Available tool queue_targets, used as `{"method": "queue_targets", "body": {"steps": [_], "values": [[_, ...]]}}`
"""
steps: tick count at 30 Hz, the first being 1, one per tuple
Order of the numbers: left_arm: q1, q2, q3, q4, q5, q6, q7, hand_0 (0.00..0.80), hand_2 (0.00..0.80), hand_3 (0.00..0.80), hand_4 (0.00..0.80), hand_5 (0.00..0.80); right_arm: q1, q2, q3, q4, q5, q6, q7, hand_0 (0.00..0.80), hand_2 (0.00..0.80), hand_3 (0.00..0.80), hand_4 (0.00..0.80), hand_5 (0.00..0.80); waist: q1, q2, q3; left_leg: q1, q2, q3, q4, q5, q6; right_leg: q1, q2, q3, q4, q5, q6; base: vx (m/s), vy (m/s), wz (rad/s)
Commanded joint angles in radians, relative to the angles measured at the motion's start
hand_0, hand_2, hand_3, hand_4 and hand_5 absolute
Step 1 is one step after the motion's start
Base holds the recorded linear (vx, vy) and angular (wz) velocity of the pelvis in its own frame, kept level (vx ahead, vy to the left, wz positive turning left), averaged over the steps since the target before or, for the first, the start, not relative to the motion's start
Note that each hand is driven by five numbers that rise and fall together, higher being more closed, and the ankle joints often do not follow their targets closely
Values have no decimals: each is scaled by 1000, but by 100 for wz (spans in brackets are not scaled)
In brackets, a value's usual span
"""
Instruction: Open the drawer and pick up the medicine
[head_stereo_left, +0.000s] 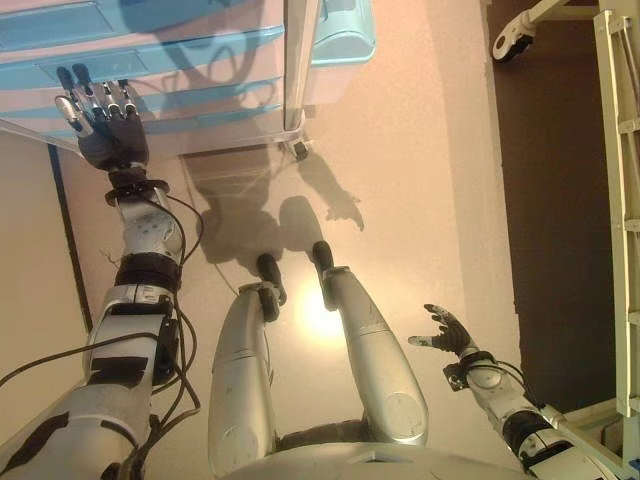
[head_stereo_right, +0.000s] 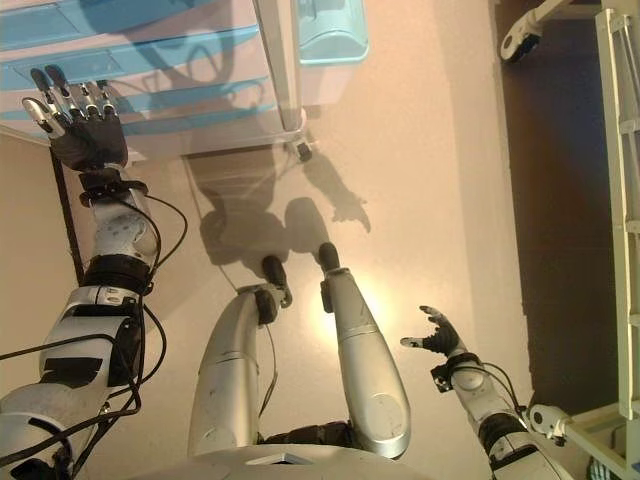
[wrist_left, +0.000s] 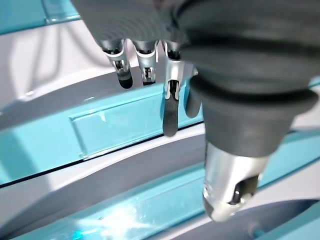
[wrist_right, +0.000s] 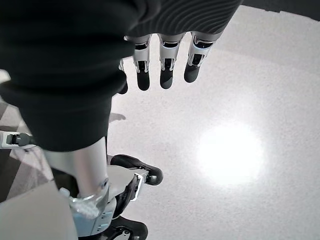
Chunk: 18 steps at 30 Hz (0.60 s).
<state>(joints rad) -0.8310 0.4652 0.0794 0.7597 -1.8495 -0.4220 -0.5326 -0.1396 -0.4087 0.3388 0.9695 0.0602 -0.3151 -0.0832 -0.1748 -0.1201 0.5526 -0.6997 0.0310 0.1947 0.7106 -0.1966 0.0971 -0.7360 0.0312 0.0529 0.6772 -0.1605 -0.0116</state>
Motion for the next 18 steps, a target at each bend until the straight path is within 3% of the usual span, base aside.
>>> {"method": "queue_targets", "body": {"steps": [1,6,7,8,9,10,18], "values": [[-196,119,-88,-203,48,-39,-148,0,0,0,0,0,88,-39,29,-10,38,-29,-20,0,0,0,0,0,-23,18,-85,61,-29,-22,-38,-90,2,52,2,-22,-127,60,-2,0,0,0],[-208,99,-123,-329,131,-4,-177,0,0,0,0,0,84,-50,27,-16,26,-27,-9,0,0,0,0,0,-18,30,-73,107,-39,-13,-73,-80,-8,93,-1,-20,-143,57,0,-18,-2,0],[-202,95,-126,-350,149,0,-169,0,0,0,0,0,84,-53,23,-25,21,-24,-7,0,0,0,0,0,-20,28,-66,106,-41,1,-85,-47,-5,94,-7,-22,-156,84,-4,-92,-10,1],[-195,88,-129,-365,160,14,-180,132,132,132,132,132,85,-53,22,-29,16,-24,-8,0,0,0,0,0,-18,32,-64,117,-46,1,-96,-42,-5,105,-7,-21,-161,83,-4,-94,-15,3],[-191,87,-129,-368,162,23,-198,430,430,430,430,430,86,-53,21,-31,14,-24,-10,0,0,0,0,0,-17,34,-61,124,-47,1,-101,-41,-5,112,-8,-21,-162,82,-4,3,1,5],[-186,83,-128,-374,158,44,-252,800,800,800,800,800,84,-52,21,-35,11,-25,-12,0,0,0,0,0,-15,37,-58,131,-50,1,-108,-38,-5,121,-9,-21,-166,82,-4,3,-10,8],[-168,83,-144,-381,46,197,-489,800,800,800,800,800,66,-46,35,-40,-17,-24,-13,0,0,0,0,0,10,31,-57,181,-55,-8,-141,-27,-12,189,-15,-33,-194,77,-2,-2,-42,4]]}}
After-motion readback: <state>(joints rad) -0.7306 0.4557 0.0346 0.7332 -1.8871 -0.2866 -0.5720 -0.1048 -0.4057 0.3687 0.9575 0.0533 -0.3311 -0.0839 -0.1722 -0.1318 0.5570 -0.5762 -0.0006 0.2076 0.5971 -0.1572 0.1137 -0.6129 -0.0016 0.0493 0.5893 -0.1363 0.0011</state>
